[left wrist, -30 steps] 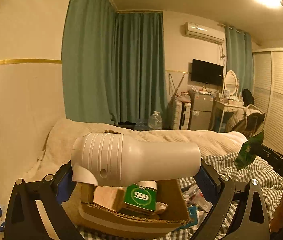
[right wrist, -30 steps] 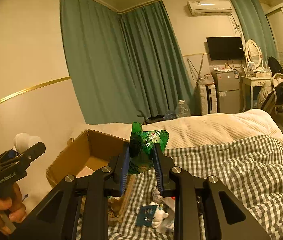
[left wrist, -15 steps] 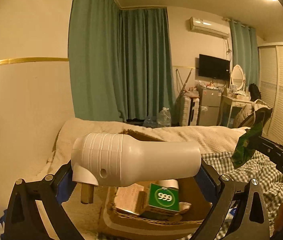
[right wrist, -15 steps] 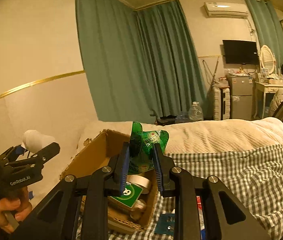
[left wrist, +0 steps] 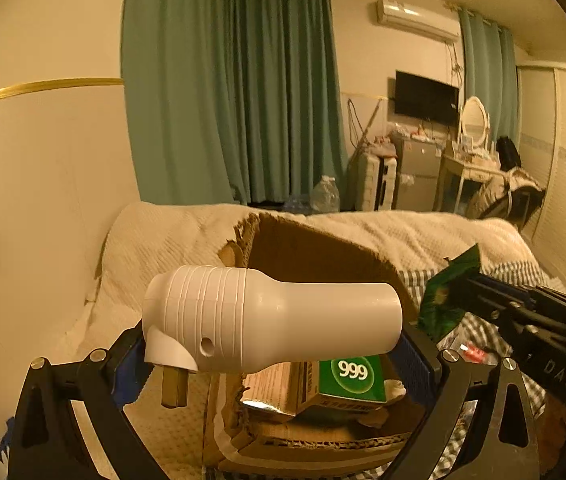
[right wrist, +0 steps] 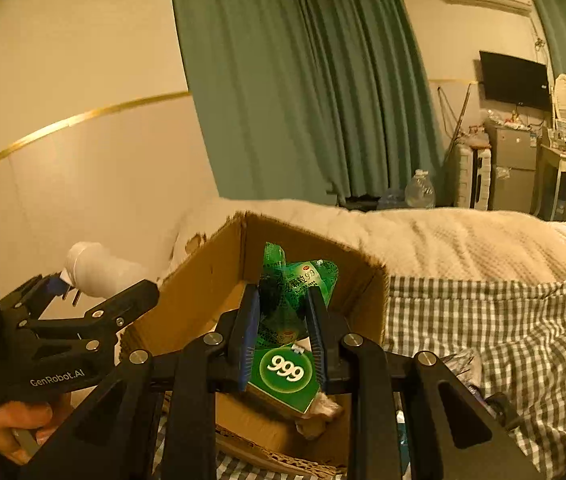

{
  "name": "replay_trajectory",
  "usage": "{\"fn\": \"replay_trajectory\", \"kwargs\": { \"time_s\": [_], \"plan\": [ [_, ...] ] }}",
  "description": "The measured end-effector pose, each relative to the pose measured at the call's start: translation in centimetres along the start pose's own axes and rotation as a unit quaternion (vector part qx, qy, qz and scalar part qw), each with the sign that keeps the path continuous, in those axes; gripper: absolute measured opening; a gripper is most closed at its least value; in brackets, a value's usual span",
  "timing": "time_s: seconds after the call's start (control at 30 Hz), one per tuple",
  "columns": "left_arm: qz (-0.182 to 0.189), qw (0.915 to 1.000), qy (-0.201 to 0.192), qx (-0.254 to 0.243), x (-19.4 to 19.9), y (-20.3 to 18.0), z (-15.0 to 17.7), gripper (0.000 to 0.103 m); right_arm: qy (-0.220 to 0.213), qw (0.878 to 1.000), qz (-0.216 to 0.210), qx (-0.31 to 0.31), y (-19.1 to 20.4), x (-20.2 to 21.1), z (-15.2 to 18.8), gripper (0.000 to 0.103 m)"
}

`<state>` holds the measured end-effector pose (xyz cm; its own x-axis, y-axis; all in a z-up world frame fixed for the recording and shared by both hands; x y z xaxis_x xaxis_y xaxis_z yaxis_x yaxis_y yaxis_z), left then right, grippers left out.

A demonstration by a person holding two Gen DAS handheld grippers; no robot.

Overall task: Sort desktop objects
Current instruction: 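Lift and carry the cylinder with left tool while right tool carries the green packet to the box, then release the cylinder into the box with left tool while right tool drops the green packet in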

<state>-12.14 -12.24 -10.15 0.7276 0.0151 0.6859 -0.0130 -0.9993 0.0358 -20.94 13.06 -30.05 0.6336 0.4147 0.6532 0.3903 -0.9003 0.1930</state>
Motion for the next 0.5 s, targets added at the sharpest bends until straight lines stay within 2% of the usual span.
{"fn": "replay_trajectory", "kwargs": {
  "time_s": [0.2,0.37,0.5],
  "plan": [
    [0.013,0.9992,0.034,-0.018,-2.5,-1.3,0.1,0.102,0.035,0.999,0.008,0.004,-0.3,-2.7,0.4,0.023],
    [0.000,0.9981,0.058,-0.022,-4.5,-2.0,0.2,0.102,0.063,0.998,0.014,0.000,-1.4,-4.4,1.0,0.025],
    [-0.025,0.9973,0.062,-0.032,-5.4,-2.4,0.0,0.102,0.078,0.997,0.024,0.002,-1.9,-5.4,1.0,0.025]
  ]
}}
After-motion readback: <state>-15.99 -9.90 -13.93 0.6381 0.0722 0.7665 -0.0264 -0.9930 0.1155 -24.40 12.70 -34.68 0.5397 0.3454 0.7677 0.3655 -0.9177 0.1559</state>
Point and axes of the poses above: each gripper's, at about its wrist camera, not at the fingertips, and x roughly against the way its jaws point, y to its left, z to its underside, the point moved 5 cm from there along -x, roughly the way its jaws point, and after that the axes turned 14 degrees about y, right-handed, at the moved point
